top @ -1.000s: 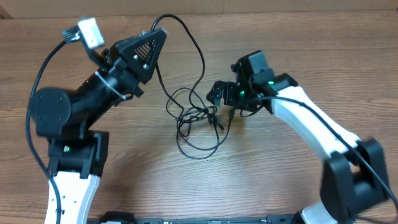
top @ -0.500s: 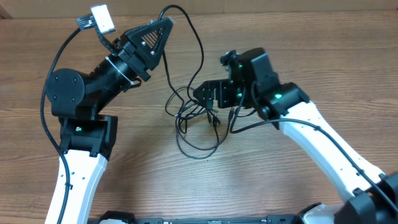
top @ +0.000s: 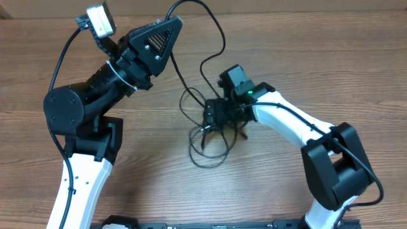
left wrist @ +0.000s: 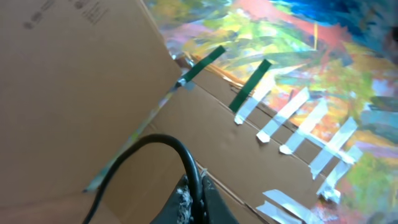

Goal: Untangle cables

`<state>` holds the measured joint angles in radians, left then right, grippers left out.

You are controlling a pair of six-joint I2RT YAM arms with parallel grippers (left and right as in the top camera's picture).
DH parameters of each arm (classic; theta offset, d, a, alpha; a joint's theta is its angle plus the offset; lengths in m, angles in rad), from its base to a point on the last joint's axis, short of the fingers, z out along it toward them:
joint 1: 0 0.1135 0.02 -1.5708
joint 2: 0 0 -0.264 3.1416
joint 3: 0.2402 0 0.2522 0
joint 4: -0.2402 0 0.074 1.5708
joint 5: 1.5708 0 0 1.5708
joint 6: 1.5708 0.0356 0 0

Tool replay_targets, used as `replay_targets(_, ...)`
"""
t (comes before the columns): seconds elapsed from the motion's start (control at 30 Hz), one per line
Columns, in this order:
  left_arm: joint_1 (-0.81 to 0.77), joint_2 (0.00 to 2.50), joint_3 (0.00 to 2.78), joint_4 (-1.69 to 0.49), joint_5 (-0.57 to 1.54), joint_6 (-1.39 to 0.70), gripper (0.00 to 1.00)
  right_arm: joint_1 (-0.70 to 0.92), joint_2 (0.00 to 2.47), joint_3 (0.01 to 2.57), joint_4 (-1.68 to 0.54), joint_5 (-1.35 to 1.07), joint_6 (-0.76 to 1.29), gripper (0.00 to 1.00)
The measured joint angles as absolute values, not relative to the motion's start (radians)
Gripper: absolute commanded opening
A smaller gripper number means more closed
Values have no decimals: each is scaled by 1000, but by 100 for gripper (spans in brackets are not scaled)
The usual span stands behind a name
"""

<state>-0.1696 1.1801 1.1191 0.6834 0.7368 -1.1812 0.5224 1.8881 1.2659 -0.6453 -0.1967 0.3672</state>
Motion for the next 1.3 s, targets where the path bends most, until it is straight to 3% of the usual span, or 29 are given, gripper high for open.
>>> replay_targets(0.33,25,1174,1119,697,777,-1225,4,303,1892,1266,-838,18,392,100)
replay_targets(0.57,133,1165,1119,697,798,-1255,4,161,1892,1266,-839,-174,299,98)
replay_targets(0.87,133,1165,1119,697,813,-1258,4,258,1892,1266,-735,-630,52,100)
replay_targets(1.3,131,1165,1119,697,827,-1259,4,482,1892,1266,-566,-594,-41,100)
